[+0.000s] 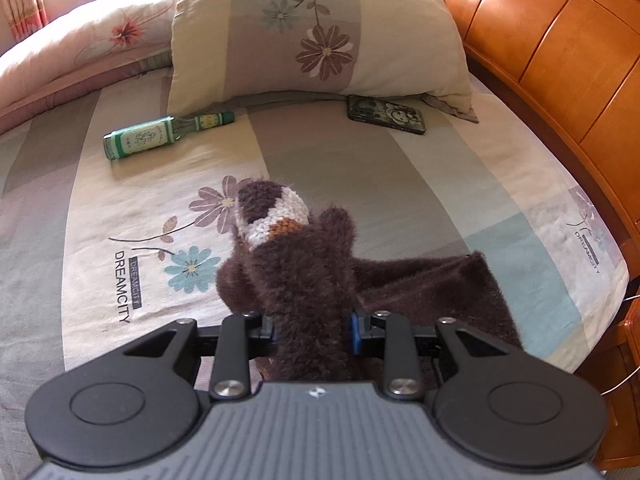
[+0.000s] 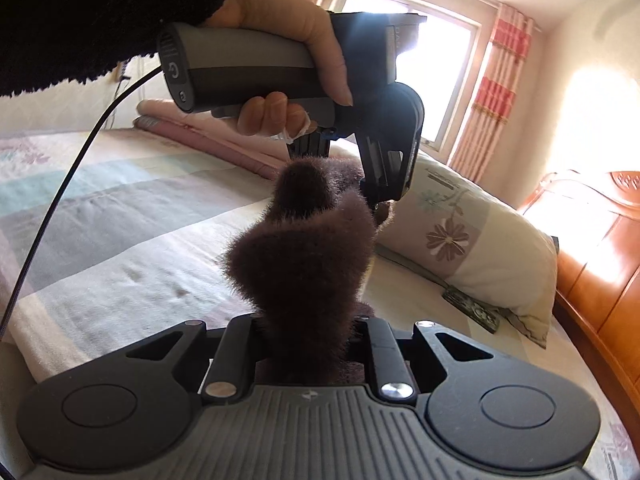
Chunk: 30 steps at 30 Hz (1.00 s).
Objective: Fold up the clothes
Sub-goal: 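Fold the lifted sweater edge over the sweater with both grippers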
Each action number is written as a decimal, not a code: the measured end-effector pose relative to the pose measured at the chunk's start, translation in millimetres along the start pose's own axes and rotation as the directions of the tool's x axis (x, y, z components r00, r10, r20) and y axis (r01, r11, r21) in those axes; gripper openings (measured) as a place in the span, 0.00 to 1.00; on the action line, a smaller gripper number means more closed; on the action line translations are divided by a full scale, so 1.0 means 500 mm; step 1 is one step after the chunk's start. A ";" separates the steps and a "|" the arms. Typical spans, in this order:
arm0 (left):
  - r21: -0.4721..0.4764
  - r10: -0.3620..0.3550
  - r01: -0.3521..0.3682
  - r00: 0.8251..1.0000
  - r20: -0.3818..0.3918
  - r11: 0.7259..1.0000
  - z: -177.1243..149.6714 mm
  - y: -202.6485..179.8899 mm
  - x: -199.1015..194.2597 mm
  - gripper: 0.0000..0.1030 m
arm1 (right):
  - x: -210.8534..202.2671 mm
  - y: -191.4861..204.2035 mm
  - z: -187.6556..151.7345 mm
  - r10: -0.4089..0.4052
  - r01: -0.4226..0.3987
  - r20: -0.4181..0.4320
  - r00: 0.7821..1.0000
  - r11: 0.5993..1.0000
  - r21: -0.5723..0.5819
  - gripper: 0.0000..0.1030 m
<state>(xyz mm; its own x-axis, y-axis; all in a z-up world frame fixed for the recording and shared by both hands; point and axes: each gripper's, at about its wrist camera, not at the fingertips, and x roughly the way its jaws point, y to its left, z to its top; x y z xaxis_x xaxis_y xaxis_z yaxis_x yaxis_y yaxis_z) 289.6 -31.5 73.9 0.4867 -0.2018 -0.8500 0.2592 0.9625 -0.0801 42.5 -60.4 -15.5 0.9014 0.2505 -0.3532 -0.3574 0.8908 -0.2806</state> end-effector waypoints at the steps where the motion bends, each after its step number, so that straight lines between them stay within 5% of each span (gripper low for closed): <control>1: 0.010 -0.001 0.001 1.000 -0.001 1.000 0.006 -0.015 0.002 0.28 | -0.002 -0.013 -0.004 -0.004 0.004 -0.001 1.000 1.000 0.015 0.19; 18: 0.165 0.017 -0.002 0.996 -0.092 0.986 0.050 -0.244 0.118 0.28 | -0.019 -0.209 -0.100 0.028 -0.006 -0.060 0.998 0.941 0.338 0.19; 30: 0.251 0.024 0.027 0.980 -0.198 0.968 0.037 -0.369 0.247 0.29 | -0.009 -0.308 -0.180 0.092 -0.008 -0.128 0.987 0.839 0.545 0.19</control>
<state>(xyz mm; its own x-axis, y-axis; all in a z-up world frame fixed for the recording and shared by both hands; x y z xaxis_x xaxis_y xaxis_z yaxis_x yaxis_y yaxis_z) 317.3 -237.6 -6.5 0.3178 -0.1384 -0.9380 0.4730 0.8806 0.0303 71.3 -233.0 -50.9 0.8257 0.2810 -0.4891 -0.1736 0.9516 0.2537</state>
